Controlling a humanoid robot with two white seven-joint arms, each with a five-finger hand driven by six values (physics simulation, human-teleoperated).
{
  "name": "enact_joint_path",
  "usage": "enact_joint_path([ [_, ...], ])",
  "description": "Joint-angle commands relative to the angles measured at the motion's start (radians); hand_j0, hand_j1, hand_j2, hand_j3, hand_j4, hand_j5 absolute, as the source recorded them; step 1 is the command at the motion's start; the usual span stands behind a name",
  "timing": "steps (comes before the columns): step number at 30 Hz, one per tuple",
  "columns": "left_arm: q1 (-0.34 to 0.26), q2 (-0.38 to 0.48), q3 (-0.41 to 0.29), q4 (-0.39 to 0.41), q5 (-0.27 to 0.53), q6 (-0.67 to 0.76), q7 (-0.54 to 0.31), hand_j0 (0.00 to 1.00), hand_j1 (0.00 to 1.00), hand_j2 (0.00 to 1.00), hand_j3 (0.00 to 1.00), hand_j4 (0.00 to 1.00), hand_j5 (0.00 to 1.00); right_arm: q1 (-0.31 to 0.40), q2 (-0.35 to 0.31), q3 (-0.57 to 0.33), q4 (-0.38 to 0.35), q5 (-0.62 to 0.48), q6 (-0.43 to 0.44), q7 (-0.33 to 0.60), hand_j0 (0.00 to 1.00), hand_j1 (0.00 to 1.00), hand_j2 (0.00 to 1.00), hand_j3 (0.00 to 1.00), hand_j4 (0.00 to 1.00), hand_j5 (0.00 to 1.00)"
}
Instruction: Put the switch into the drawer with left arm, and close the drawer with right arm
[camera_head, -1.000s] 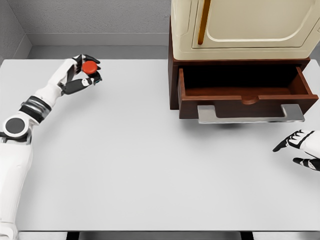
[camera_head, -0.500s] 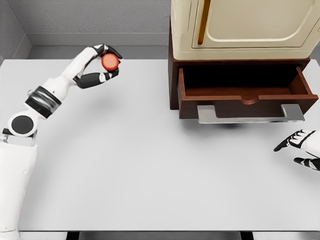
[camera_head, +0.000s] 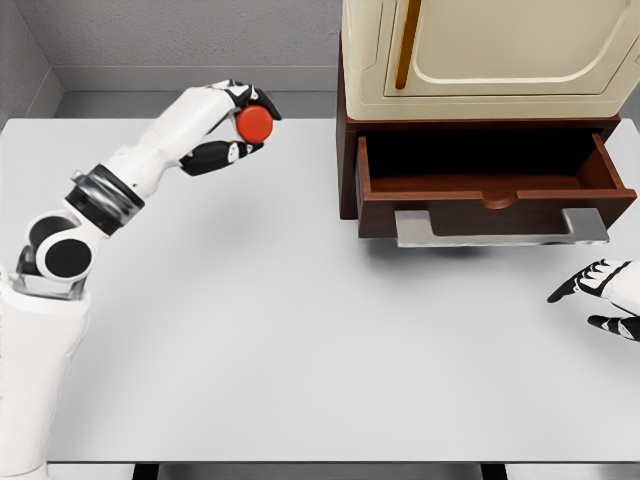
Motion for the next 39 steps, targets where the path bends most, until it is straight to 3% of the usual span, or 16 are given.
enact_joint_path([
  [1, 0.000, -0.003, -0.023, -0.034, -0.058, 0.001, 0.002, 0.42, 0.42, 0.42, 0.42, 0.42, 0.42, 0.000, -0.002, 0.000, 0.000, -0.007, 0.001, 0.000, 0.67, 0.67, 0.67, 0.67, 0.67, 0.67],
  [5, 0.000, -0.037, -0.058, -0.055, -0.180, 0.001, 0.003, 0.40, 0.40, 0.40, 0.40, 0.40, 0.40, 0.000, -0.002, 0.000, 0.000, -0.007, 0.001, 0.000, 0.67, 0.67, 0.67, 0.67, 0.67, 0.67],
  [10, -0.002, -0.065, -0.078, -0.077, -0.272, -0.004, 0.003, 0.40, 0.40, 0.40, 0.40, 0.40, 0.40, 0.000, -0.002, 0.000, 0.000, -0.007, 0.001, 0.000, 0.67, 0.67, 0.67, 0.67, 0.67, 0.67],
  [18, -0.025, -0.088, -0.122, -0.077, -0.340, -0.019, 0.003, 0.40, 0.40, 0.40, 0.40, 0.40, 0.40, 0.000, -0.002, 0.000, 0.000, -0.007, 0.001, 0.000, 0.67, 0.67, 0.67, 0.67, 0.67, 0.67],
  [25, -0.032, -0.103, -0.134, -0.077, -0.343, -0.140, 0.003, 0.40, 0.40, 0.40, 0.40, 0.40, 0.40, 0.000, -0.002, 0.000, 0.000, -0.007, 0.001, 0.000, 0.67, 0.67, 0.67, 0.67, 0.67, 0.67],
  [34, -0.089, -0.137, -0.199, -0.077, -0.349, -0.140, 0.000, 0.40, 0.40, 0.40, 0.40, 0.40, 0.40, 0.000, -0.002, 0.000, -0.002, -0.007, 0.001, 0.000, 0.67, 0.67, 0.67, 0.67, 0.67, 0.67],
  [39, -0.098, -0.198, -0.211, -0.068, -0.432, -0.129, 0.002, 0.40, 0.40, 0.40, 0.40, 0.40, 0.40, 0.000, -0.002, 0.000, -0.002, -0.007, 0.001, 0.000, 0.67, 0.67, 0.67, 0.67, 0.67, 0.67],
])
